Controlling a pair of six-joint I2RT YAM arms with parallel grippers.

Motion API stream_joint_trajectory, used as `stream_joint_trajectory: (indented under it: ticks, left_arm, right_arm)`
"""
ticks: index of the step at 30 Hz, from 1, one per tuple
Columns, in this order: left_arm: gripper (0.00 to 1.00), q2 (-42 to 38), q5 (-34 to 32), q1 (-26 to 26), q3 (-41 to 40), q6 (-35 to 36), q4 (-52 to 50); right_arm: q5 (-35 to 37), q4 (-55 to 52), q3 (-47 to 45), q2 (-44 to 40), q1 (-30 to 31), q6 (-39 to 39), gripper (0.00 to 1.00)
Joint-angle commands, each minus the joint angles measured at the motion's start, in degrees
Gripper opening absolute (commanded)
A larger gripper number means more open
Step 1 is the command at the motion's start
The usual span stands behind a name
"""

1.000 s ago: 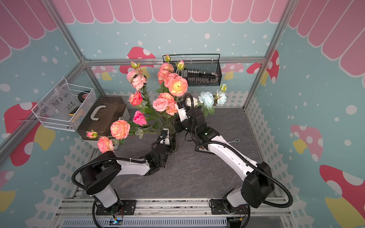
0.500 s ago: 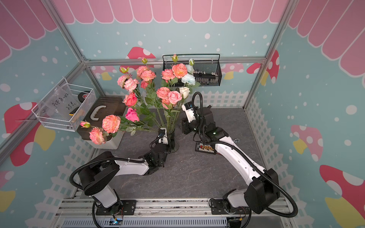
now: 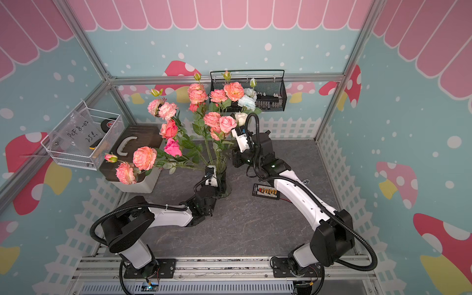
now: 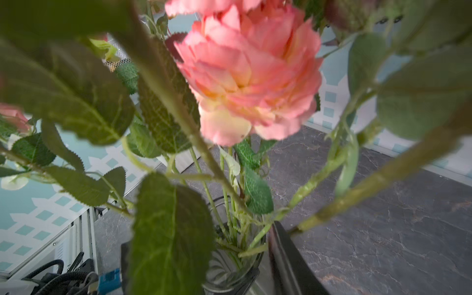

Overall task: Pick out pink flowers from the vase
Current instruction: Pick up the flower from the vase.

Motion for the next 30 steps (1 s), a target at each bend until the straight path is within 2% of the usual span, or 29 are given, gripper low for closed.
stream_joint_trajectory:
  ticks: [1,6,11,21,25,30]
  left_arm:
    - [0.00,0.9,0.4,-0.3,-1.2,-1.1,-4.5]
    - [0.00,1.3,0.1,-0.9,-1.4,-1.4,-4.3]
    - [0.00,1.3,0.1,-1.1,-1.4,-0.9,-4.0]
    - [0.00,1.8,0.0,-1.1,-0.6,-0.9,-4.4]
    - [0.00,2.3,-1.4,-1.1,-0.2,-1.3,-4.4]
    - [0.00,3.0,-2.1,-1.1,0.2,-1.2,-4.4]
  right_arm:
    - [0.0,3.2,3.9,2.6,0.1,-0.2,0.42]
    - [0.8,3.5,7.2,5.7,0.1,0.3,0.32]
    - [-0.1,5.4,6.6,6.4,0.1,1.9,0.29]
    - [-3.2,12.1,3.8,6.7,0.1,7.6,0.05]
    - [-4.5,13.4,0.8,3.4,0.1,7.3,0.00]
    - [-5.4,13.1,-3.6,-4.8,-0.2,5.6,0.00]
